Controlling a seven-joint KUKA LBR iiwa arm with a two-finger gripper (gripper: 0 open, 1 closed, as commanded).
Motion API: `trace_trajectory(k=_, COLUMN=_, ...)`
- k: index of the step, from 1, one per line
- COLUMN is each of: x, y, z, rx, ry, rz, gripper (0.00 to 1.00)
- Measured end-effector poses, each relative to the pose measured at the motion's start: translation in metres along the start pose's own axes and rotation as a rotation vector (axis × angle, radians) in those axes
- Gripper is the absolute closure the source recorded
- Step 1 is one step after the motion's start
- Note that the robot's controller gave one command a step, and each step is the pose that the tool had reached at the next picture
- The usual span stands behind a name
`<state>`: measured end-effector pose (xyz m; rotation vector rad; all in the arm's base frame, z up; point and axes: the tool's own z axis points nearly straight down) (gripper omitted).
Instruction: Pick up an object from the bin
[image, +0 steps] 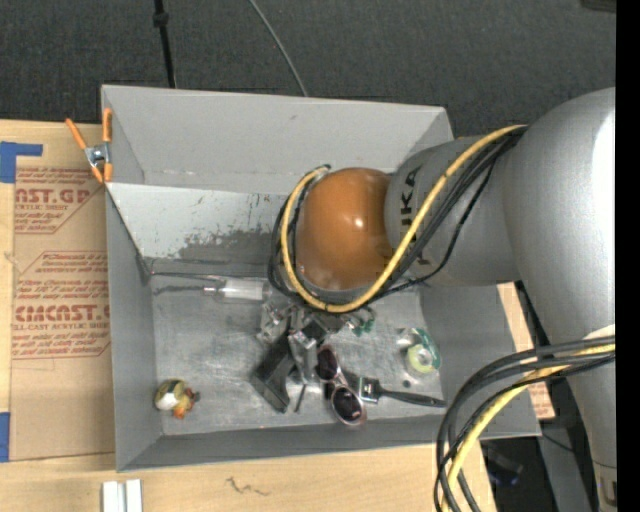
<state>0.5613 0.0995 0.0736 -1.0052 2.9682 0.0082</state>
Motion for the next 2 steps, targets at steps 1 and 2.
trace_trajectory(k=1, x=0.0, y=0.0, z=0.0, rx=0.0, ry=0.0, rz=0.0, gripper=1.0)
trace_trajectory(k=2, x=0.001, y=-0.005, z=-0.172, rx=0.004, ry=0.004, rz=-0.052, gripper=1.0)
